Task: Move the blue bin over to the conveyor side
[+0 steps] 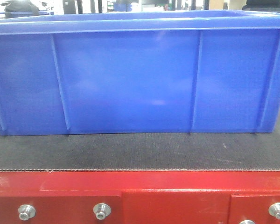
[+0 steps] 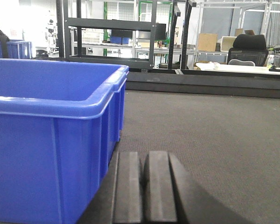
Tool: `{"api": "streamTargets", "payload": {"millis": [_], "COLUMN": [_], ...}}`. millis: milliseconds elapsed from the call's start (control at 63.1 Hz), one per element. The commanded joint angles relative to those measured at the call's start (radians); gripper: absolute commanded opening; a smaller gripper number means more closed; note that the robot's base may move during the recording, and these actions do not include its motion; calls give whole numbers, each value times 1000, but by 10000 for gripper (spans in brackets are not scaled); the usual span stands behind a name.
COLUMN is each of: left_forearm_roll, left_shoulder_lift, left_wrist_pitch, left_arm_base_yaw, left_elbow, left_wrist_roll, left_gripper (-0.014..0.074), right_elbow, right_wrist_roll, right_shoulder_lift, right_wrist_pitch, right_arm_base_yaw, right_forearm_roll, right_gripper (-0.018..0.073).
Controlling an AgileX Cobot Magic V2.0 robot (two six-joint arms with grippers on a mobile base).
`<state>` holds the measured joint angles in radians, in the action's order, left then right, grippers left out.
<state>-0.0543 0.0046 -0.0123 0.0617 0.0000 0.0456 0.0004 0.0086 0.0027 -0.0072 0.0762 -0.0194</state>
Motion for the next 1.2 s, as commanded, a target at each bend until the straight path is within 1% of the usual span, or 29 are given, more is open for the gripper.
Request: {"api": "streamTargets", "payload": {"millis": [0,158,349,1188], "left_forearm_roll": [37,41,43,47], "left_shoulder_lift": [-5,-5,-5,-5], "left_wrist_pitch": [12,12,5,-10], "left_arm_base_yaw": [-7,-26,-26,-26], "left_elbow": [0,0,0,0], "left_wrist_roll": [5,5,-46,-46], "left_gripper": [22,22,22,22], "right_elbow": [0,0,0,0], "right_wrist_roll": [-9,-9,-9,-9], "right_shoulder_lift": [-3,-3,-3,-3], "right_wrist_pitch": [-23,-23,-23,-23], "right_arm_base_yaw": [-2,-2,-2,-2], "right_forearm_roll": [-9,-9,-9,-9], "right_gripper": [-70,-70,-70,-70]}}
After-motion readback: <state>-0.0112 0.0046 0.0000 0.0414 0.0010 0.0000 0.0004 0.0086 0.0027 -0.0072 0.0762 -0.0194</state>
